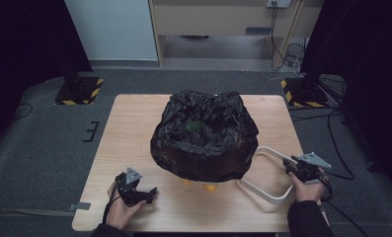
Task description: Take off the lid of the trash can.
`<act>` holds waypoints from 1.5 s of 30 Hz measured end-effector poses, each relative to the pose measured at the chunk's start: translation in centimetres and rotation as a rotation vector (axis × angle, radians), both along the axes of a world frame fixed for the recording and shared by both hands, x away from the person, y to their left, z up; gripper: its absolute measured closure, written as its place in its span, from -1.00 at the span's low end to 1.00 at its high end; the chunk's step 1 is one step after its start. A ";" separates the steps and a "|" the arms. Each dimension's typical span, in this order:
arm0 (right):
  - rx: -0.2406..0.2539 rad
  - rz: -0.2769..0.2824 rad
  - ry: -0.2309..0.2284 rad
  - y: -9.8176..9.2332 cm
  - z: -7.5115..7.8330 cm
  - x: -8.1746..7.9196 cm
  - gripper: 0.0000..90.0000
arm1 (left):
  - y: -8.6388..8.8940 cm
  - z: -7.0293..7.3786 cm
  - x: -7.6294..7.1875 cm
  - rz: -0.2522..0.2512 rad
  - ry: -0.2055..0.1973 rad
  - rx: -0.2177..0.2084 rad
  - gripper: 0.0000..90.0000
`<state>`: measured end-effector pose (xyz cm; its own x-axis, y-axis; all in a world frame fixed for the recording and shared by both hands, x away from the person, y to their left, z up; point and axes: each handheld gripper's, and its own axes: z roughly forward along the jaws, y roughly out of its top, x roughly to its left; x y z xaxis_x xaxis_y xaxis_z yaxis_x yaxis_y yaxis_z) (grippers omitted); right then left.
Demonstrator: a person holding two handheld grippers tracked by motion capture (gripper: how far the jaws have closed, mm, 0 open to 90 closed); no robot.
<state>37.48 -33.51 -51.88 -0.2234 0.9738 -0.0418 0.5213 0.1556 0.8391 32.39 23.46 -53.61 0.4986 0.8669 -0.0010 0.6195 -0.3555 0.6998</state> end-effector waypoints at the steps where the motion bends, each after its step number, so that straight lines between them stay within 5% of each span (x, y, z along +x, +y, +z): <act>1: -0.007 0.002 0.003 -0.1 -0.1 0.0 0.37 | 0.0 0.0 0.0 0.000 0.000 0.000 -1.00; 10: 0.008 -0.005 0.026 -0.4 -0.6 0.1 0.32 | 0.0 0.0 0.0 0.002 -0.001 -0.005 -1.00; 18: -0.036 0.009 0.065 -0.3 -0.9 0.2 0.14 | 0.3 0.2 -0.1 0.010 -0.003 -0.006 -0.90; 27: -0.009 0.010 0.027 0.2 -0.2 0.0 -0.04 | 1.1 0.7 -0.2 0.062 0.013 -0.030 -0.64; 45: 0.091 0.075 -0.099 2.7 3.3 -0.8 -0.32 | 1.9 3.7 -1.1 0.136 -0.140 -0.131 -0.57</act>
<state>36.67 -30.80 -48.61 -0.2948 0.9553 0.0206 0.4251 0.1119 0.8982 31.32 25.36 -49.90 0.3803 0.9231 -0.0568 0.5492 -0.1760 0.8169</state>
